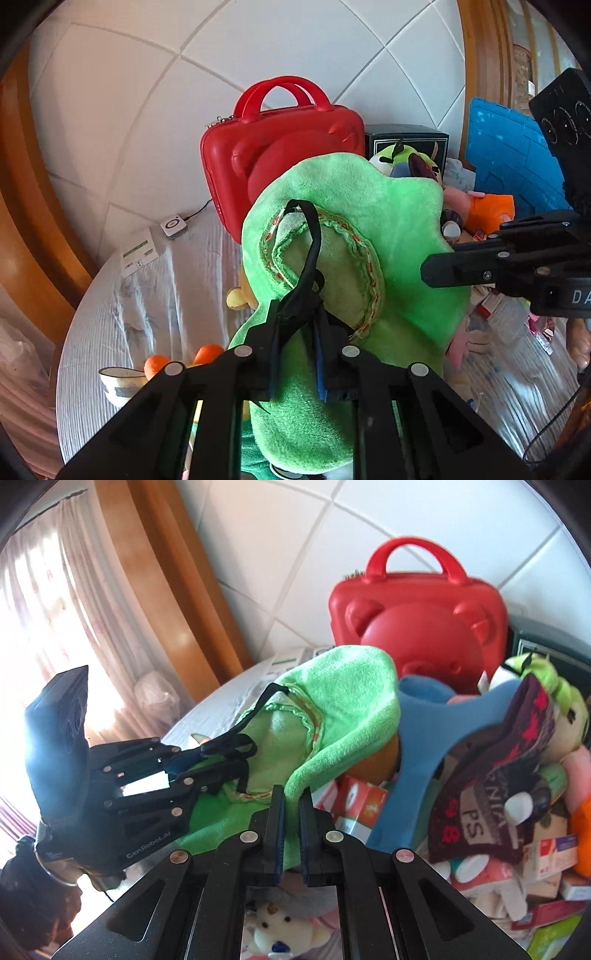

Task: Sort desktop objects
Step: 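Close the left gripper on the green plush towel and lift it, then carry the green towel to the blue crate and release it inside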

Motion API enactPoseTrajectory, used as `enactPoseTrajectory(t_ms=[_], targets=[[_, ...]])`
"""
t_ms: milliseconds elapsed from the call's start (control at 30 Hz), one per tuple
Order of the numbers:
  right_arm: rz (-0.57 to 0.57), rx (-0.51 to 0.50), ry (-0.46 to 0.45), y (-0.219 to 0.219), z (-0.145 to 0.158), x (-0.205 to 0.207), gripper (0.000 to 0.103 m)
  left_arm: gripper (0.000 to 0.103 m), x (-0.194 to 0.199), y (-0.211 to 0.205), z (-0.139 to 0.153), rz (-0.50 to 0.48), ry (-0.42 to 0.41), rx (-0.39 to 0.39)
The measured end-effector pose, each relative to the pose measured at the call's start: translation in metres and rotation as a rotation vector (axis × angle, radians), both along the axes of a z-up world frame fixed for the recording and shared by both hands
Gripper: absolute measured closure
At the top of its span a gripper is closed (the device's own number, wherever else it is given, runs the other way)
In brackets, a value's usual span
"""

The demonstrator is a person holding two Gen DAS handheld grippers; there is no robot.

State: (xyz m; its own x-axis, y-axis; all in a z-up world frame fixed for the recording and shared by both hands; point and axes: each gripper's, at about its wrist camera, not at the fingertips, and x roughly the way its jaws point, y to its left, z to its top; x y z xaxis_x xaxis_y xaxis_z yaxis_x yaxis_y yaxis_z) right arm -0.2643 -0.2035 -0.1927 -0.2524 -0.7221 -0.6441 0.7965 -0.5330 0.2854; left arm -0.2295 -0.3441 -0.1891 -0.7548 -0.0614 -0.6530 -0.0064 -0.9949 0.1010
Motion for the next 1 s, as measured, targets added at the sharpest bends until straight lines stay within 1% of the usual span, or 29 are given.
enactPoseTrajectory(t_ms=[100, 167, 267, 400, 500, 600, 733, 900, 1000], targets=[[-0.024, -0.021, 0.039, 0.008, 0.019, 0.007, 0.096, 0.088, 0.004, 0.004, 0.012, -0.014, 0.032, 0.005], [-0.044, -0.025, 0.085, 0.016, 0.033, 0.013, 0.096, 0.088, 0.008, 0.009, 0.022, -0.029, 0.053, 0.012], [-0.084, -0.029, 0.144, 0.031, 0.05, 0.022, 0.096, 0.088, 0.011, 0.024, 0.038, -0.065, 0.093, -0.015], [-0.167, -0.045, 0.193, 0.053, 0.075, 0.03, 0.096, 0.088, 0.013, 0.05, 0.063, -0.125, 0.148, -0.014], [-0.247, -0.05, 0.243, 0.085, 0.094, 0.042, 0.096, 0.088, 0.014, 0.077, 0.084, -0.189, 0.197, -0.01], [-0.331, -0.056, 0.319, 0.126, 0.118, 0.06, 0.096, 0.088, 0.013, 0.112, 0.107, -0.261, 0.248, 0.0], [-0.476, -0.069, 0.396, 0.195, 0.151, 0.075, 0.096, 0.088, 0.009, 0.175, 0.138, -0.375, 0.311, 0.025], [-0.647, -0.071, 0.481, 0.29, 0.187, 0.088, 0.096, 0.088, 0.004, 0.27, 0.173, -0.52, 0.387, 0.055], [-0.733, -0.057, 0.509, 0.351, 0.202, 0.091, 0.096, 0.088, -0.005, 0.336, 0.186, -0.591, 0.399, 0.088]])
